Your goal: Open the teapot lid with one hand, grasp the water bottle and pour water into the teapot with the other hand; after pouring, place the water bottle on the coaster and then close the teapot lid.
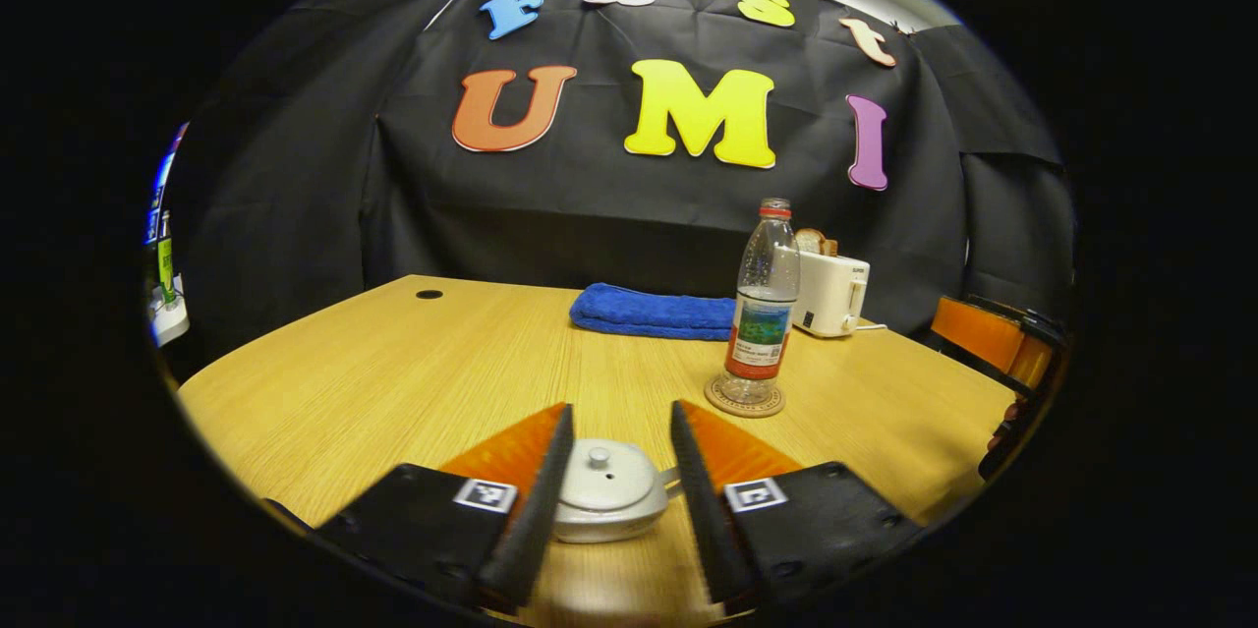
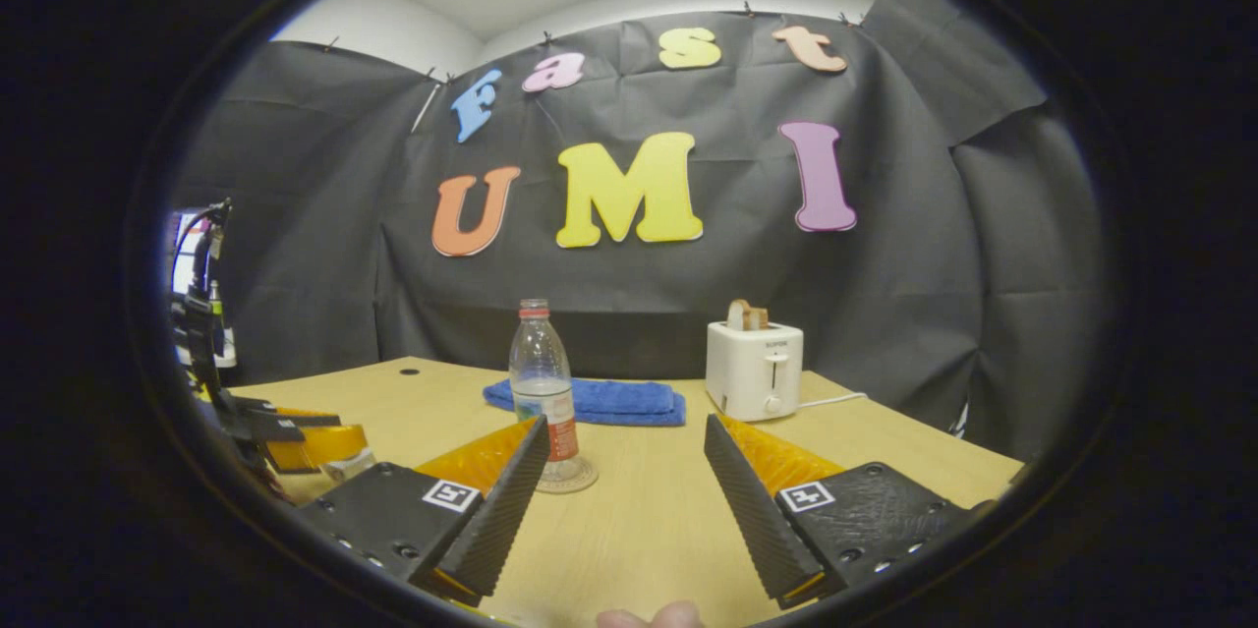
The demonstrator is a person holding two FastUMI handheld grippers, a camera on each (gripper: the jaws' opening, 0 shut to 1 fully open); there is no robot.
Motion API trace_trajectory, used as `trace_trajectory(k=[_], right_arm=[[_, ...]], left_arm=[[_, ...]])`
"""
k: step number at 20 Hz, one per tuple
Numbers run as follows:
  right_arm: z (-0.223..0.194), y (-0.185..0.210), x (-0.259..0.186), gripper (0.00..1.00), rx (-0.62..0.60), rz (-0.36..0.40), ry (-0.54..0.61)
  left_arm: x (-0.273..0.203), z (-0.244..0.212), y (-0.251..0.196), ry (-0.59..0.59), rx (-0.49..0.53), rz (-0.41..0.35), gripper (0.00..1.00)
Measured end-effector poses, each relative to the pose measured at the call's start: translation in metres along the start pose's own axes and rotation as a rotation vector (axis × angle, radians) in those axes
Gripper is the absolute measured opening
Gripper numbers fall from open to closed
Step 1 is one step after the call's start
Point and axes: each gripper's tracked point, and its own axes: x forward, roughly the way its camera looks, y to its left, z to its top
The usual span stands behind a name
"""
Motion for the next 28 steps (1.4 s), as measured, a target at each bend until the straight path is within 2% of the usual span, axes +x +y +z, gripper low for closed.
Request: trace_trajectory(k=[1,5,8,12,14,19,22,24,28], right_arm=[[0.001,0.005,0.001,0.95,0.000,-0.013,-0.002],[0.002,0.030,0.020,0.95,0.020,-0.030,0.018],[0.011,0.052,0.029,0.94,0.026,-0.007,0.031],[0.031,0.051,0.014,0.95,0.003,-0.020,-0.033],[0.037,0.055,0.005,0.96,0.002,0.012,-0.051],[0.056,0.050,-0.013,0.95,-0.006,0.080,-0.098],[0.075,0.041,-0.026,0.95,-0.036,0.073,-0.147],[0.079,0.043,-0.035,0.95,-0.038,0.080,-0.165],[0.077,0.041,-0.047,0.96,-0.025,0.046,-0.153]], left_arm=[[-0.003,0.006,0.005,-0.019,0.014,0.017,1.00],[-0.001,0.049,0.018,-0.148,0.030,0.065,0.99],[0.007,0.069,0.022,-0.179,0.020,0.066,0.99],[-0.001,0.082,0.028,-0.201,-0.002,0.078,0.99],[-0.014,0.086,0.027,-0.201,-0.018,0.082,0.99],[-0.052,0.122,0.036,-0.283,-0.002,0.183,0.99],[-0.069,0.128,0.033,-0.304,0.003,0.218,0.99],[-0.079,0.135,0.029,-0.328,0.012,0.223,0.99],[-0.082,0.135,0.014,-0.318,0.060,0.186,0.99]])
